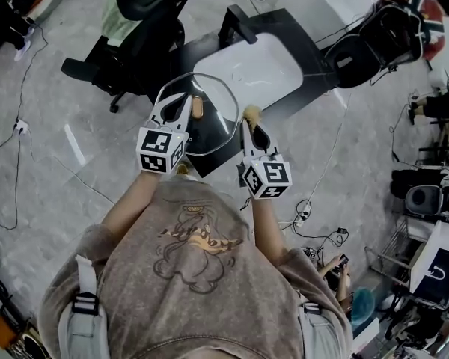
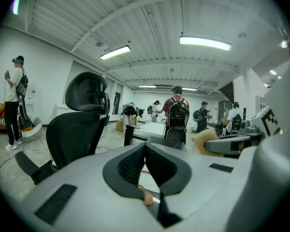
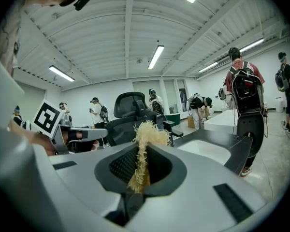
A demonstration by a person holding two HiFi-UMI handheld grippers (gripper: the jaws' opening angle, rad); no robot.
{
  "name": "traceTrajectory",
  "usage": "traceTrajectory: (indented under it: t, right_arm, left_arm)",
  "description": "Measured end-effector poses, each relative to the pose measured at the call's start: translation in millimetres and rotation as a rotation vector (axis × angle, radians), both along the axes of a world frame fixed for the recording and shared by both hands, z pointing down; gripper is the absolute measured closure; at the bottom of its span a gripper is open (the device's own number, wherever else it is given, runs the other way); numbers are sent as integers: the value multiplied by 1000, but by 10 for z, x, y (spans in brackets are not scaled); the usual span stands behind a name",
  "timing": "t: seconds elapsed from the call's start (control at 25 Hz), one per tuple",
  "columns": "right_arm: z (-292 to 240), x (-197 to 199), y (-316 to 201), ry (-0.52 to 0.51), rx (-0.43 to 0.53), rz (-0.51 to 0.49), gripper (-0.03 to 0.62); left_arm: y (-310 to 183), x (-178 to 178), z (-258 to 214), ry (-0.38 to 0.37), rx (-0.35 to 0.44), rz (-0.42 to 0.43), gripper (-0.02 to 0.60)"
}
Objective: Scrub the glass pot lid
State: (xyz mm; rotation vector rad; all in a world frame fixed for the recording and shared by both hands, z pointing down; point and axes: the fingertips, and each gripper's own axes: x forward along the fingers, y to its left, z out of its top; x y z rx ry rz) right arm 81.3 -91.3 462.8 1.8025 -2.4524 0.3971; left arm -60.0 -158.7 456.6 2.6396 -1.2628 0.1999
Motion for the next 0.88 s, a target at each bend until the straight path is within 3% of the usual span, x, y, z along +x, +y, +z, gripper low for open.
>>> traceTrajectory:
  t: [0.52,0.72,0.8,0.88]
  right_arm:
    - [-58,-7,-340,-14,-2,-55,554]
    - [-13,48,-377,-6,-14,-90,554]
    - [-5,71,-400,-2,-14,-103,554]
    - [9,103,-420,-1,-16,-112,554]
  left_arm:
    - [-229,64,-48,-6,-9,-20,557]
    - [-248,147,39,5,-35,-33,453]
    - [-285,157,73,10,-39,-65,349]
    - [-323,150,83,7,-33,-103,301]
